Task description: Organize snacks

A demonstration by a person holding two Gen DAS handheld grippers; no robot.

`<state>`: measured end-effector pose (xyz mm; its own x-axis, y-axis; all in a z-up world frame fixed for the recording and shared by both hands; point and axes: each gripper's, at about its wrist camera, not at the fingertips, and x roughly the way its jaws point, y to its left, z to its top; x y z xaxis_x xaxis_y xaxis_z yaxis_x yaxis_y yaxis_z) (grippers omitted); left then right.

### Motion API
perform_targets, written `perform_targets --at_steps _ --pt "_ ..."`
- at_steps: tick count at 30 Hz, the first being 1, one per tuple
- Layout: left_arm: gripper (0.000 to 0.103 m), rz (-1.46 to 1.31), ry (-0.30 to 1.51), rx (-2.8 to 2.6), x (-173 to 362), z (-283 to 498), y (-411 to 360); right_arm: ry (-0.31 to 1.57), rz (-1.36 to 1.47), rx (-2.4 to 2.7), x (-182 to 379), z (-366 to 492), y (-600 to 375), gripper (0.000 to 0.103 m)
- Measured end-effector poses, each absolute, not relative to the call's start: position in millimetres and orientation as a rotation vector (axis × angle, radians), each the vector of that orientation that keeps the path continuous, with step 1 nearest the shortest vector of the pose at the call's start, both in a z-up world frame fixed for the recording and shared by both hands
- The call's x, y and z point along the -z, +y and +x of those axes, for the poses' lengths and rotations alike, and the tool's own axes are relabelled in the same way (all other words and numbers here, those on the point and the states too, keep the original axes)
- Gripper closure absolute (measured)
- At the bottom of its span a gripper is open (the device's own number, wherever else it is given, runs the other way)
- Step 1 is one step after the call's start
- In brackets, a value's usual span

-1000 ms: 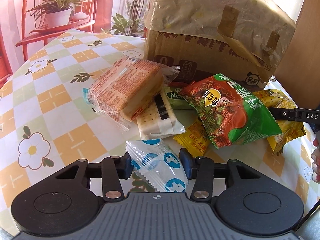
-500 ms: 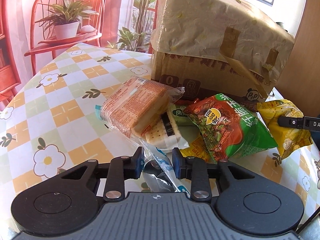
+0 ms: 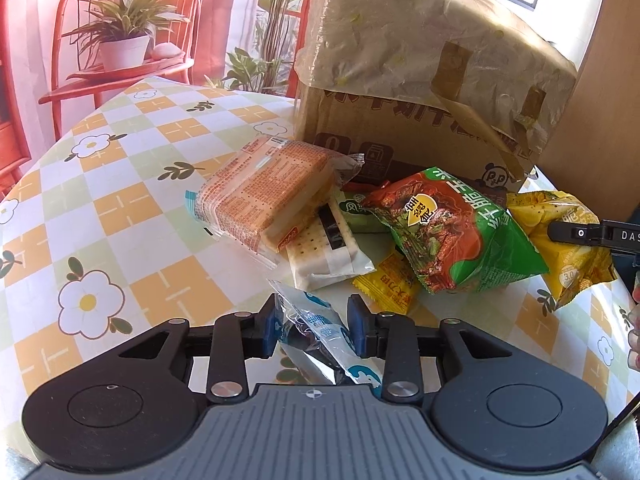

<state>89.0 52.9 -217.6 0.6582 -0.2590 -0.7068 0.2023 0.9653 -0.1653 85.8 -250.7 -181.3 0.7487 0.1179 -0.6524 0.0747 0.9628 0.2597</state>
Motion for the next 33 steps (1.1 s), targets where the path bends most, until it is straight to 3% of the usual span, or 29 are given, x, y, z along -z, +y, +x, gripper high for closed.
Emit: perform_targets --at_steps 3,8,21,26,33 --pt "0.064 -0.06 0.823 0.265 219.8 89.3 49.9 0.73 0.279 -0.031 182.8 86.4 -248.7 0.035" --pt "0.049 -0.023 0.876 0.246 229.8 90.1 47.2 0.728 0.282 -0.032 182.9 86.8 -248.4 0.035" --pt "0.055 -0.141 0.858 0.25 232.5 134.7 68.5 0.729 0.291 -0.036 183.0 87.0 -245.2 0.035" --pt "0.033 -0.203 0.812 0.255 212.5 130.6 88.0 0.708 0.282 -0.041 177.3 81.7 -245.3 0.035" --pt "0.026 -0.216 0.875 0.235 224.0 102.2 100.4 0.711 0.315 -0.042 181.6 82.0 -247.7 0.035"
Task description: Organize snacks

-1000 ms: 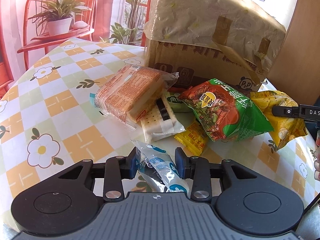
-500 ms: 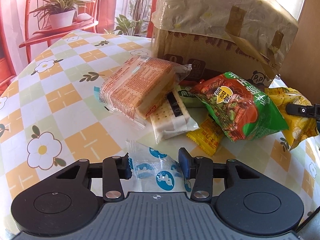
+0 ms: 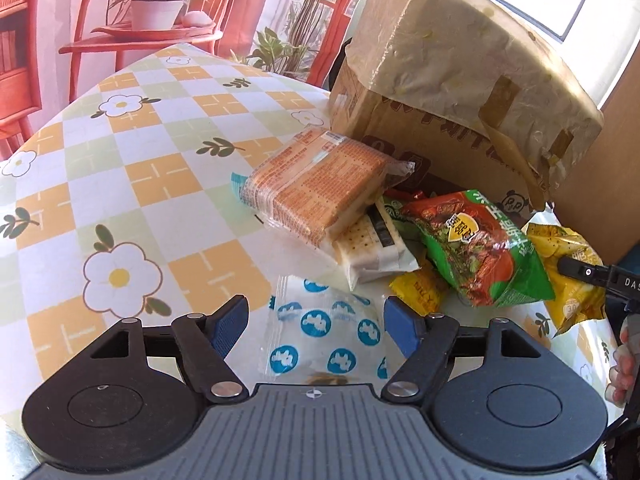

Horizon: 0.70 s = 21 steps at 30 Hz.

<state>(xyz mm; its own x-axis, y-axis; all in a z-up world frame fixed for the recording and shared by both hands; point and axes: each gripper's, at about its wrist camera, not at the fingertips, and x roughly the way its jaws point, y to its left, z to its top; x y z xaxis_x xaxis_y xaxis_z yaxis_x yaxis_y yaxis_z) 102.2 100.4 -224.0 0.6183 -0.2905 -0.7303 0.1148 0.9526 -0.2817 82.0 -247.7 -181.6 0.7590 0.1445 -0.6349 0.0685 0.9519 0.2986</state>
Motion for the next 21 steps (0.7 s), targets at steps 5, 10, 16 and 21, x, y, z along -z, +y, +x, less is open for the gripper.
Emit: perform_targets --at_steps 5,10,16,21 --pt "0.02 -0.167 0.873 0.227 230.7 103.3 96.6 0.715 0.309 -0.049 181.6 84.0 -245.8 0.035" --pt "0.02 -0.117 0.864 0.235 235.7 103.5 83.4 0.718 0.315 -0.045 182.9 83.9 -246.6 0.035" --pt "0.064 -0.135 0.823 0.278 230.4 101.7 70.3 0.723 0.319 -0.039 184.2 84.1 -247.7 0.035" --pt "0.068 -0.144 0.764 0.27 215.5 90.4 70.2 0.713 0.307 -0.039 181.5 82.1 -245.9 0.035"
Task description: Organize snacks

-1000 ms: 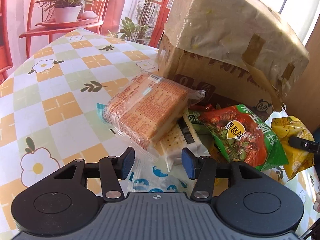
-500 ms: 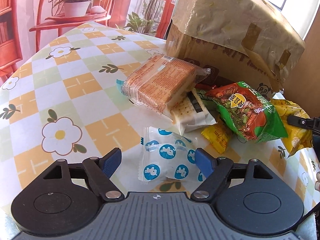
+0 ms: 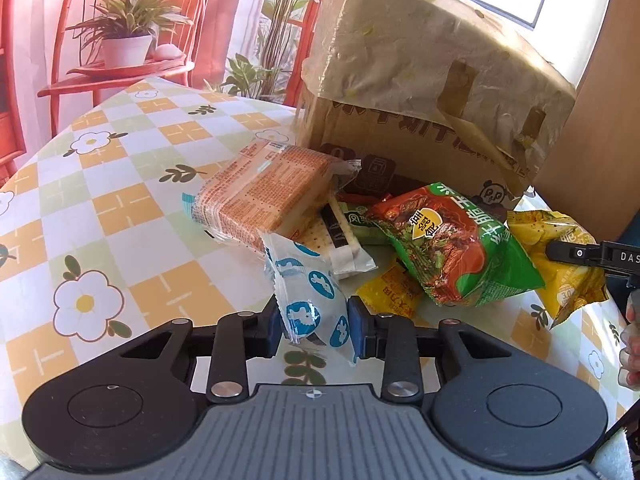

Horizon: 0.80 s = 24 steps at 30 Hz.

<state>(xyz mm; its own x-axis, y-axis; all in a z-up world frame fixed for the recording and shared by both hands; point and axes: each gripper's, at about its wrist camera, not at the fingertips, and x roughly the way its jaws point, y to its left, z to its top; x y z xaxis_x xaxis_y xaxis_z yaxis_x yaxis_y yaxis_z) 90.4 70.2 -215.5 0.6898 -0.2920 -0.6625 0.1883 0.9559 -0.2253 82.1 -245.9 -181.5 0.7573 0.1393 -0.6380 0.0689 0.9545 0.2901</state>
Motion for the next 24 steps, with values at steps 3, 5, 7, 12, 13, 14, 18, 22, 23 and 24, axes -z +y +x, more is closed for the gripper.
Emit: perform_targets --at_steps 3,5,7,12,13,14,18,22,23,24 --pt "0.068 -0.154 0.721 0.257 199.0 84.2 73.3 0.698 0.308 -0.031 178.3 78.6 -247.9 0.035" --pt "0.068 -0.155 0.691 0.246 187.0 80.7 73.9 0.685 0.301 -0.021 174.9 76.1 -248.9 0.035" --pt "0.068 -0.145 0.653 0.243 175.6 75.4 72.7 0.671 0.283 -0.019 170.6 73.6 -248.4 0.035" --pt "0.068 -0.092 0.563 0.254 142.8 77.0 64.4 0.622 0.294 -0.017 156.4 69.2 -249.7 0.036" --pt "0.068 -0.084 0.546 0.259 134.8 80.1 61.4 0.612 0.294 -0.016 152.8 68.4 -250.1 0.036" --pt "0.068 -0.079 0.533 0.263 128.9 82.9 59.6 0.602 0.297 -0.017 148.7 67.5 -250.7 0.036" --pt "0.068 -0.064 0.487 0.281 106.2 98.5 48.3 0.565 0.295 -0.014 131.4 66.2 -252.8 0.036" --pt "0.068 -0.065 0.449 0.311 87.2 113.7 35.1 0.524 0.28 -0.011 109.2 67.4 -253.7 0.036" --pt "0.068 -0.067 0.445 0.318 82.7 118.1 31.7 0.515 0.275 -0.009 103.3 67.9 -253.8 0.036" --pt "0.068 -0.067 0.439 0.323 77.9 122.6 28.3 0.507 0.272 -0.008 98.6 68.4 -254.4 0.036"
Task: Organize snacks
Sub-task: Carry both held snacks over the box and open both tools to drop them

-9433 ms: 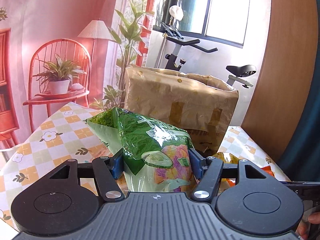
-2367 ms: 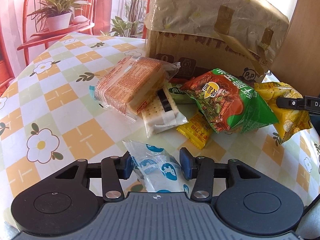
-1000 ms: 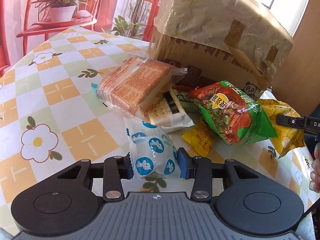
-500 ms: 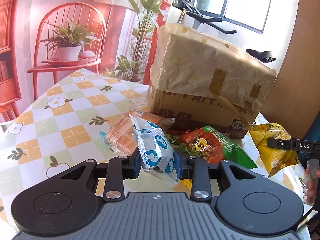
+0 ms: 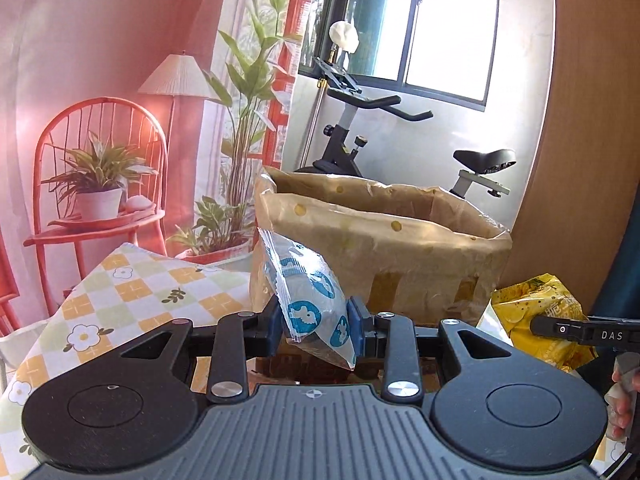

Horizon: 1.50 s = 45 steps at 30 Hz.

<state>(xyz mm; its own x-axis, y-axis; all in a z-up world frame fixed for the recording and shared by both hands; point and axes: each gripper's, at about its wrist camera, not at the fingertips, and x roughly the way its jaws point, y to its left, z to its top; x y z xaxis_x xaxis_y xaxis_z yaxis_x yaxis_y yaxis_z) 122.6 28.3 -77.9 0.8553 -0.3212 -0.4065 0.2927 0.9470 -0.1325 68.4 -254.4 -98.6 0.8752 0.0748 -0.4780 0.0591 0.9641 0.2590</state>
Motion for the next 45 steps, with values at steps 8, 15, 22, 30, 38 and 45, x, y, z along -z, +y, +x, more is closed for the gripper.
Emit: perform_targets --at_steps 8,15,22,30,38,45 --pt "0.068 -0.078 0.358 0.351 36.1 148.5 6.8 0.427 0.249 -0.001 45.8 81.9 -264.6 0.036" --pt "0.068 -0.061 0.322 0.353 7.9 173.2 -7.4 0.391 0.198 0.003 11.9 103.7 -267.0 0.036" --pt "0.068 -0.035 0.316 0.364 -8.2 197.7 -20.8 0.367 0.124 -0.007 -11.7 132.8 -258.9 0.036" --pt "0.068 0.025 0.349 0.365 -11.0 231.0 -35.6 0.366 0.101 -0.005 -17.4 171.6 -263.2 0.036" --pt "0.068 0.091 0.388 0.36 -3.2 266.5 -53.7 0.391 0.097 0.008 -4.5 216.8 -265.5 0.036" --pt "0.058 0.137 0.465 0.335 20.7 293.7 -60.9 0.465 0.126 -0.034 24.7 250.8 -253.0 0.034"
